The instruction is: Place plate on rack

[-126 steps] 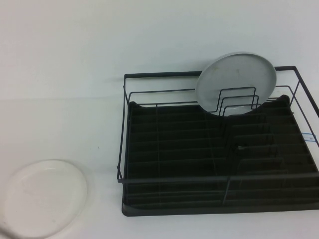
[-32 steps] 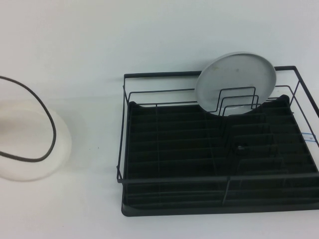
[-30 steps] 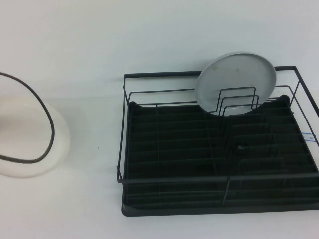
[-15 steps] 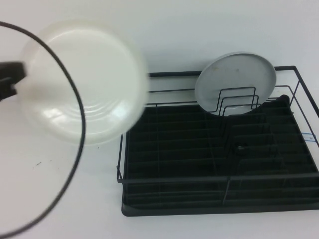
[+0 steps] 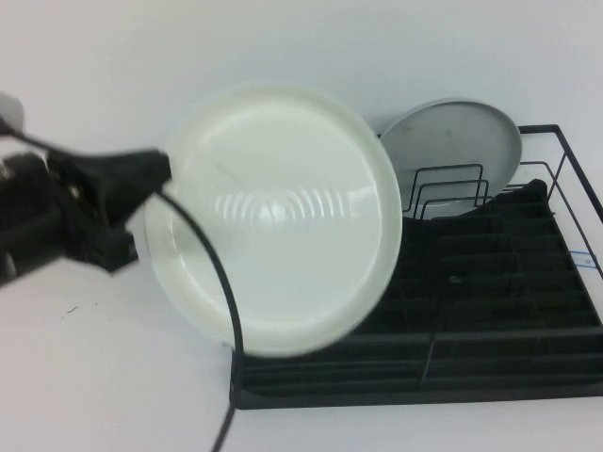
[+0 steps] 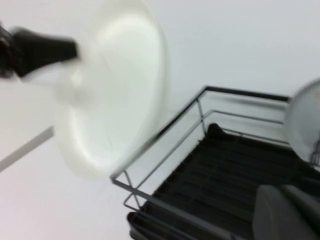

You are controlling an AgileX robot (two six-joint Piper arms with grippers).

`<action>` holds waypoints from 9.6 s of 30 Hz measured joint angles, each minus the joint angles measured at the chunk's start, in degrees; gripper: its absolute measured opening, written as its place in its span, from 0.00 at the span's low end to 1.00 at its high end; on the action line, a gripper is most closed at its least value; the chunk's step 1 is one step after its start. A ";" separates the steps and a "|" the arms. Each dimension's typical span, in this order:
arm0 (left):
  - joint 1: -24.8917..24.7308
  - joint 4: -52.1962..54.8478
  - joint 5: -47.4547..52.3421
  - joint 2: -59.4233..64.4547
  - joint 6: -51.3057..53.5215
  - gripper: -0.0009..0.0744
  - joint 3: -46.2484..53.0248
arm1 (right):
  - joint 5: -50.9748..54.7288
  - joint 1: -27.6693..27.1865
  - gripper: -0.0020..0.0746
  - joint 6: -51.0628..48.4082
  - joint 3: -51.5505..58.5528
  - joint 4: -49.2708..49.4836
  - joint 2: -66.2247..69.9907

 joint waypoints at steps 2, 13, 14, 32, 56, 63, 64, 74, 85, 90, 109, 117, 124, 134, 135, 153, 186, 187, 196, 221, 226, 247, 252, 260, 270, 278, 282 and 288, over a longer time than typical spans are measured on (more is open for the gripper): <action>-0.52 0.11 0.16 0.00 2.89 0.02 1.97 | 1.31 0.00 0.05 -0.03 -0.99 0.00 0.00; -0.86 0.11 10.86 -0.10 10.03 0.02 5.85 | 8.28 0.00 0.39 -0.41 -1.52 4.18 0.00; -0.99 0.11 11.72 -0.10 10.54 0.02 5.85 | 9.05 0.00 0.46 -0.69 -1.52 5.69 0.00; -0.99 0.11 16.12 0.14 14.21 0.02 5.85 | 12.98 0.00 0.64 -2.32 -1.52 13.76 7.05; -6.09 0.01 13.34 13.87 15.80 0.02 -4.51 | 7.03 16.79 0.64 -22.39 -5.13 26.52 35.31; -7.56 0.01 10.37 14.30 16.08 0.02 -5.15 | 5.38 18.50 0.62 -23.79 -9.32 27.12 41.66; -7.56 0.01 10.37 14.30 16.08 0.02 -5.15 | 5.38 18.50 0.61 -23.93 -9.62 27.20 42.22; -7.56 0.01 11.69 14.30 16.13 0.02 -5.18 | 4.24 18.41 0.24 -24.05 -11.40 25.87 45.35; -7.34 0.01 15.43 13.08 16.22 0.16 -5.18 | 3.07 18.31 0.17 -23.90 -11.73 23.33 45.59; -7.34 0.01 15.04 9.50 15.65 0.37 -5.18 | 4.31 18.42 0.17 -24.24 -11.85 22.22 45.59; -7.34 5.21 -7.11 -21.93 3.08 0.10 -5.18 | -2.89 18.77 0.17 -12.60 -34.54 -5.71 45.59; -7.34 25.10 -10.15 -29.97 -10.69 0.02 -0.11 | -13.75 18.77 0.17 -11.36 -44.62 -29.99 45.59; -7.34 24.73 -16.36 -38.05 -12.30 0.01 10.91 | -23.93 18.77 0.17 -13.45 -44.92 -47.82 47.19; -7.34 24.23 -29.01 -46.61 -11.14 0.01 18.91 | -30.12 18.77 0.17 -20.24 -44.92 -53.36 58.10; -7.34 24.23 -29.01 -46.61 -10.26 0.01 19.64 | -30.35 18.77 0.17 -20.36 -44.92 -53.36 58.81; -7.34 23.16 -35.66 -46.61 -9.25 0.01 24.47 | -33.25 18.86 0.16 -24.88 -45.15 -53.49 67.74; -7.34 20.12 -35.66 -46.61 -8.87 0.01 24.47 | -37.66 21.63 0.16 -32.59 -45.41 -53.91 74.07; -7.34 20.12 -35.66 -46.61 -8.87 0.01 24.47 | -37.96 22.04 0.16 -32.71 -45.41 -54.01 74.07; -7.34 18.84 -35.66 -46.61 -8.87 0.01 24.47 | -38.65 22.78 0.16 -32.49 -45.41 -51.44 74.29; -7.34 18.61 -34.40 -46.61 -8.87 0.01 24.47 | -45.22 22.78 0.56 -32.49 -45.41 -35.92 74.42; -7.34 18.61 -34.40 -46.61 -8.87 0.01 24.47 | -45.92 22.78 0.62 -32.49 -45.41 -35.43 74.42; -7.34 18.61 -34.40 -46.61 -7.05 0.01 24.47 | -52.98 22.83 0.42 -32.49 -45.41 -9.70 56.17; -7.34 18.61 -34.40 -46.61 -6.97 0.01 24.47 | -53.92 22.83 0.10 -33.23 -43.42 6.95 44.96; -7.34 18.61 -34.11 -46.61 -6.97 0.01 25.52 | -46.97 22.83 0.05 -33.85 -24.28 12.16 29.67; -7.34 18.61 -34.11 -46.61 -7.09 0.01 25.52 | -35.83 22.83 0.05 -34.75 2.73 12.69 7.53; -7.34 18.61 -34.11 -46.61 -5.27 0.01 25.52 | -32.09 22.83 0.05 -34.87 14.21 12.69 -9.75; -7.34 18.61 -34.11 -46.61 -4.94 0.01 26.29 | -31.37 22.83 0.05 -34.87 17.08 12.69 -13.28; -7.34 17.83 -34.22 -46.61 -4.96 0.01 26.52 | -27.97 22.83 0.05 -34.87 19.42 12.58 -13.38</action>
